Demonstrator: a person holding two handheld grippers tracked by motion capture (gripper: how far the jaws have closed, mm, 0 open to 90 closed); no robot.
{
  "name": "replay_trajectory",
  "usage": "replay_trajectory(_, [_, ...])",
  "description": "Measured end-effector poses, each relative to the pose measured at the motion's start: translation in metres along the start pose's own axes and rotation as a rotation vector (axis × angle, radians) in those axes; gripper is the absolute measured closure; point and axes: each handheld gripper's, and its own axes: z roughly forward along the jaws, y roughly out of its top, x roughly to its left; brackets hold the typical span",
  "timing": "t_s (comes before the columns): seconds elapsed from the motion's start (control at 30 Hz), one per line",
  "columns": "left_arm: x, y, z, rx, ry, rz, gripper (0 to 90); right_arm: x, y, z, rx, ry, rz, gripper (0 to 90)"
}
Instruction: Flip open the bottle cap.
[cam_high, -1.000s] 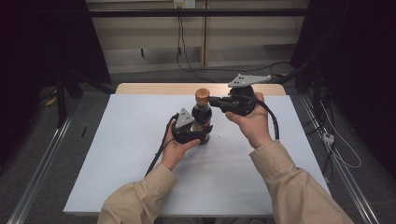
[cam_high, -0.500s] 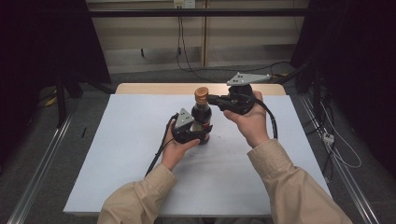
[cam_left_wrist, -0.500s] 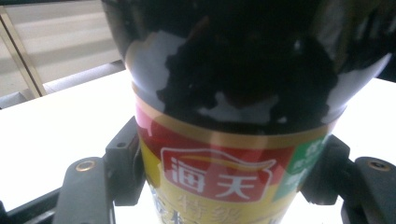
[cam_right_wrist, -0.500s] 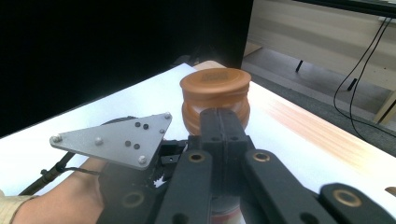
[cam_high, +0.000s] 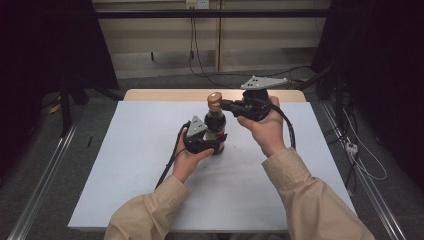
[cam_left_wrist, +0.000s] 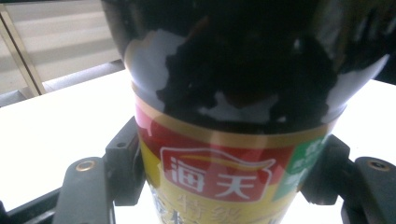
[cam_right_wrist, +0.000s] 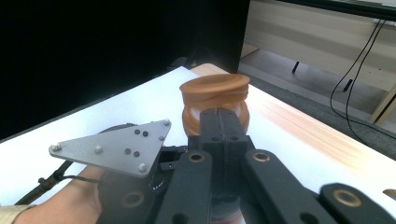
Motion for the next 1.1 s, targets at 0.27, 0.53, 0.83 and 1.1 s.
replay_trajectory(0.27, [0.0, -0.0001, 0.0001, 0.0, 0.002, -0.005, 30.6, 0.0003, 0.0013, 0.0008, -0.004, -0.002, 0.001, 90.0])
replay_trajectory(0.53, [0.0, 0.0001, 0.0, 0.001, 0.002, -0.005, 30.6, 0.0005, 0.0032, 0.0011, -0.005, -0.003, -0.003, 90.0])
replay_trajectory(0.83, [0.0, 0.0, 0.0, 0.001, 0.003, -0.008, 30.6, 0.0015, 0.0056, 0.0015, -0.004, -0.008, -0.003, 90.0])
replay_trajectory(1.1, [-0.0002, 0.0001, 0.0, 0.003, 0.004, -0.003, 30.6, 0.0018, 0.0057, 0.0009, -0.004, -0.011, -0.001, 90.0])
